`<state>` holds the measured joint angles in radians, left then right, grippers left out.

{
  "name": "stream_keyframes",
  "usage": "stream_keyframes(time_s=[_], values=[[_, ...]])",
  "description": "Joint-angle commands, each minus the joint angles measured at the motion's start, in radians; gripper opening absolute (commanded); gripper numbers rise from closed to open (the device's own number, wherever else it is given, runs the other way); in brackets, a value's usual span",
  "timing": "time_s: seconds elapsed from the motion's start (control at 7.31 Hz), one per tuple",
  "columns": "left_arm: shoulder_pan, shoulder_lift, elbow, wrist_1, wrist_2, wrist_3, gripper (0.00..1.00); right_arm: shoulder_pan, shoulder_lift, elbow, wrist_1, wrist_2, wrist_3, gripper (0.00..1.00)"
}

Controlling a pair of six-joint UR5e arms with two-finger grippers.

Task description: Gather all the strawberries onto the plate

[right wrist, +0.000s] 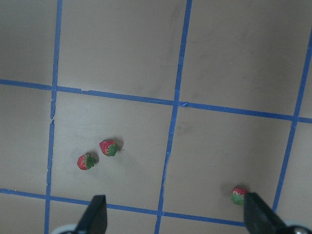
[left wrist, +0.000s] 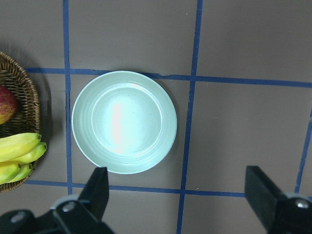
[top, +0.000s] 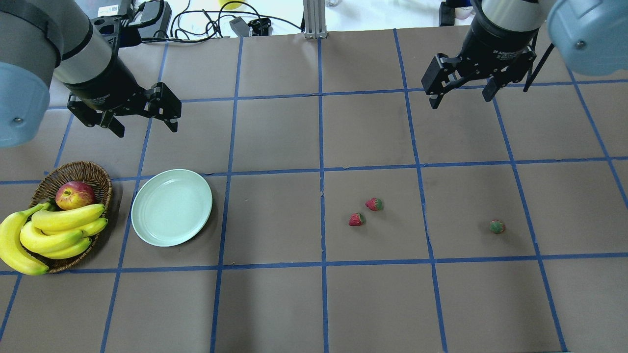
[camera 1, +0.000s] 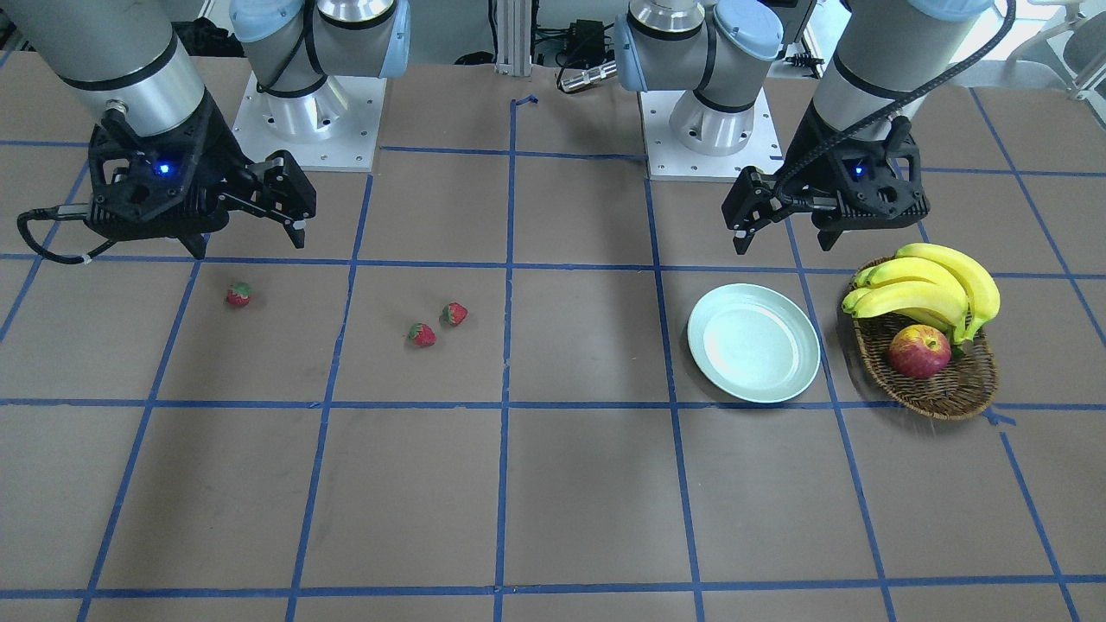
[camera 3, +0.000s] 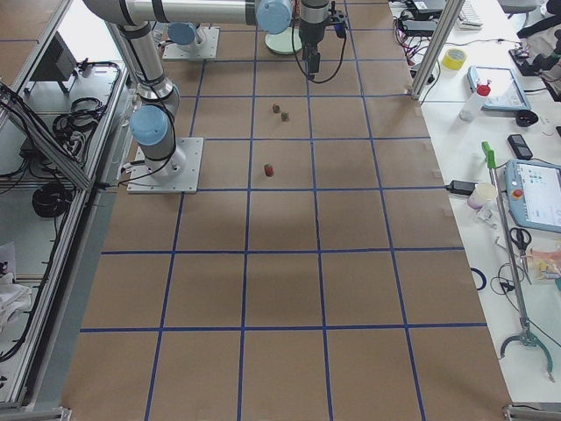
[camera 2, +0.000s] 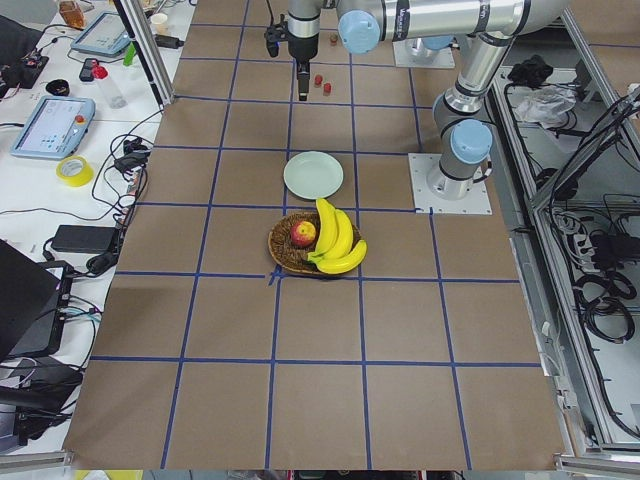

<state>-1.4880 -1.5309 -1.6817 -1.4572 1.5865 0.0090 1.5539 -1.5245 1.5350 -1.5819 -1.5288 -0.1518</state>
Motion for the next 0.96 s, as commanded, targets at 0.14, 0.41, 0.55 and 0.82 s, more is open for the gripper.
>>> stream_keyframes(time_s=[0.14,0.41,0.55,0.82], values=[[0.000,0.002,-0.021,0.004,0.041,0.000,1.00,0.008,-0.013,-0.006,0.013,0.009,0.056,1.00],[0.000,0.005,-0.021,0.011,0.026,0.000,1.00,0.026,-0.022,-0.015,0.013,0.018,0.170,1.00],[0.000,0.008,-0.022,0.009,0.027,-0.001,1.00,0.035,-0.022,-0.015,0.008,0.018,0.172,1.00],[-0.002,0.006,-0.023,0.009,0.024,-0.001,1.00,0.040,-0.023,-0.019,0.008,0.016,0.289,1.00]])
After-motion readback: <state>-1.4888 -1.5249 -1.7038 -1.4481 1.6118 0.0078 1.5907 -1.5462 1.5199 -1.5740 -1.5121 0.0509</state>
